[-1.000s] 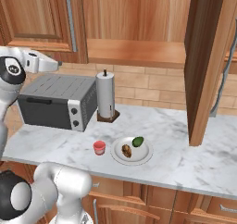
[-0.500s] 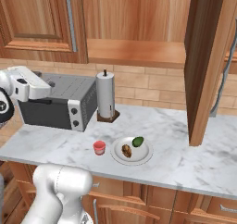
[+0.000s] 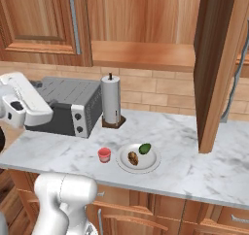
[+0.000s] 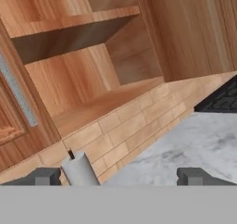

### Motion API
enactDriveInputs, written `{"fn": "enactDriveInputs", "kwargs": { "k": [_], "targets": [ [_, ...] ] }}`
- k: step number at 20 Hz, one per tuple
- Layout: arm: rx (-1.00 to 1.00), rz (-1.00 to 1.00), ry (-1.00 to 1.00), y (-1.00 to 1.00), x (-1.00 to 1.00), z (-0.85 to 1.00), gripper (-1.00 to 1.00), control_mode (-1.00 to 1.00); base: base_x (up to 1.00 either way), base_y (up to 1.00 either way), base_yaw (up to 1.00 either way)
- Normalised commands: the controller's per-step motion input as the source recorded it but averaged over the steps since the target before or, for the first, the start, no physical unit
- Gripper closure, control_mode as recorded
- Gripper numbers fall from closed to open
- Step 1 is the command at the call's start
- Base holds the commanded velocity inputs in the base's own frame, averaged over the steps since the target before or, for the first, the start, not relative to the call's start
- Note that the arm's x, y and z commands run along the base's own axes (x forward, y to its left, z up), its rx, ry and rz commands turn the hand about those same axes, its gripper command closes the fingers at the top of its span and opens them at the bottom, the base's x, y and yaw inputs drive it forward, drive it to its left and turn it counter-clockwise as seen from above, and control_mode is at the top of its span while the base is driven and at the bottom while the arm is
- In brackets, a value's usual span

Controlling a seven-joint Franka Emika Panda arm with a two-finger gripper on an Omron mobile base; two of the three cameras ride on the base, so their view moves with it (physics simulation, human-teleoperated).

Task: Pick the avocado and bread from the counter and place them on the plate. Then pick the jam from the cabinet and place it next to the plate. Lastly close the cabinet door.

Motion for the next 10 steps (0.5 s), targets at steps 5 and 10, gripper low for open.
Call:
{"fn": "enactDriveInputs", "kwargs": {
  "k": [5, 10],
  "targets": [
    [0.09, 0.0, -0.13, -0.61, -0.75, 0.11, -1.0, -1.0, 0.0, 0.0, 0.0],
    [0.06, 0.0, -0.1, -0.65, -0.62, 0.05, -1.0, -1.0, 0.0, 0.0, 0.0]
  ]
}}
